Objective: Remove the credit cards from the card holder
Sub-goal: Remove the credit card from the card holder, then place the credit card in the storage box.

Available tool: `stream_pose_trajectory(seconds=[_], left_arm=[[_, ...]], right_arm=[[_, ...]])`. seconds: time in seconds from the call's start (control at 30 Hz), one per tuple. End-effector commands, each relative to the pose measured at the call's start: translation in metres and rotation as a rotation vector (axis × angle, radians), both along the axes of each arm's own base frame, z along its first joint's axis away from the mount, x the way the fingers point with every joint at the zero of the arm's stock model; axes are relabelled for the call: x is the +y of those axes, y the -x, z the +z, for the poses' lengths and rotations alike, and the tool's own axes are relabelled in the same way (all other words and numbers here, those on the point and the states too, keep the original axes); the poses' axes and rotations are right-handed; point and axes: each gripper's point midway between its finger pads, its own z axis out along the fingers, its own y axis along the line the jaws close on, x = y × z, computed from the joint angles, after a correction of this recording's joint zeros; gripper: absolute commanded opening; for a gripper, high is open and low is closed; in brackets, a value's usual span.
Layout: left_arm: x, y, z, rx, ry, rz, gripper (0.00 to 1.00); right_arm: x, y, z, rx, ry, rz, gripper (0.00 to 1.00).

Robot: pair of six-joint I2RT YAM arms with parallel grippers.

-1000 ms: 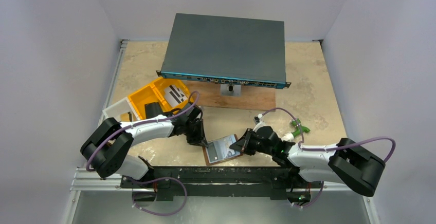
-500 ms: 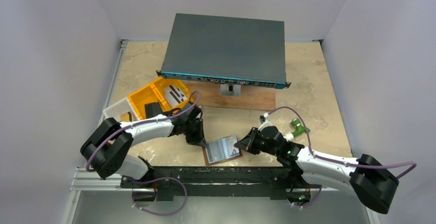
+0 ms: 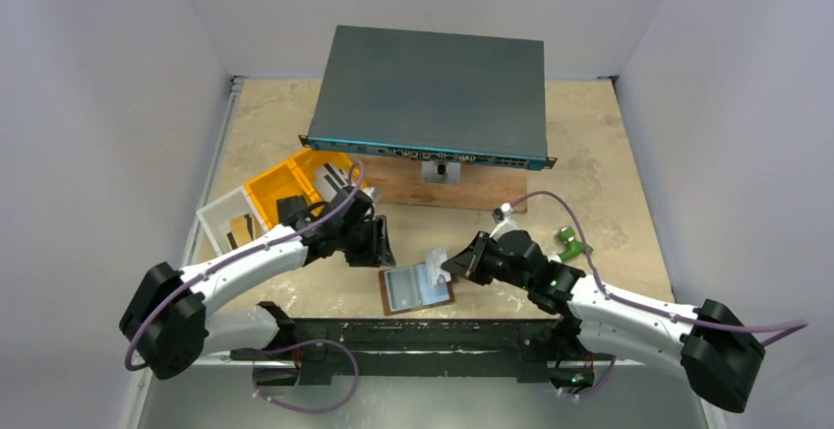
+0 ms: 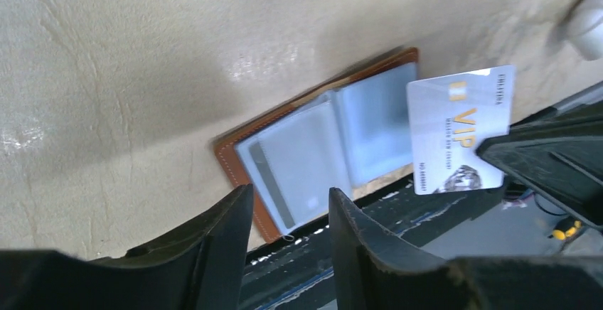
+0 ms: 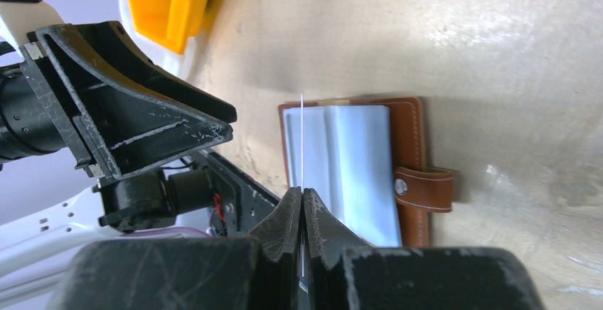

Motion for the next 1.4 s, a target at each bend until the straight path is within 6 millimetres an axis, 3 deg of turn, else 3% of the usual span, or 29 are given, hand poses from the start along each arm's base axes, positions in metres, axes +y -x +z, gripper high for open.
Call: stream_pose_trajectory(seconds=[0.0,0.17,0.3,0.53,0.8,0.93,1.1,1.2,1.27,1.3,1.37], left_arm=[[-0.005,-0.004,0.031,-0.056,0.088,-0.014,0.47],[-0.015,0.002,0.052,-0.058,0.284,-0.020,0.59],[-0.017,0.006,0.069,-0.075,0.379,-0.034,0.61],[-0.021,0.009,0.089,-0.070,0.514,-0.044,0.60],[-0.036,0.010,0.110,-0.065,0.706,-0.077,0.58],[-0.038,0.010,0.117,-0.068,0.750,-0.082,0.50],[-0.038,0.011,0.116,-0.062,0.751,-0.082,0.14],[-0.038,0.011,0.114,-0.056,0.749,-0.080,0.00],[-0.038,0.011,0.114,-0.058,0.748,-0.077,0.00],[-0.037,0.010,0.113,-0.058,0.747,-0.073,0.00],[-0.035,0.009,0.111,-0.058,0.730,-0.054,0.00]], right_arm=[[0.014,-0.013,0.035,-0.069,-0.071,0.003,0.00],[0.034,-0.014,0.066,-0.101,-0.163,0.063,0.00],[0.047,-0.013,0.088,-0.120,-0.253,0.104,0.00],[0.057,-0.011,0.111,-0.134,-0.337,0.133,0.00],[0.068,-0.006,0.119,-0.104,-0.420,0.179,0.00],[0.069,-0.006,0.118,-0.100,-0.427,0.183,0.00],[0.070,-0.006,0.115,-0.097,-0.411,0.186,0.00],[0.071,-0.007,0.113,-0.093,-0.400,0.190,0.00],[0.071,-0.008,0.112,-0.095,-0.384,0.188,0.00],[0.071,-0.009,0.110,-0.096,-0.374,0.187,0.02],[0.070,-0.011,0.108,-0.105,-0.345,0.176,0.24]])
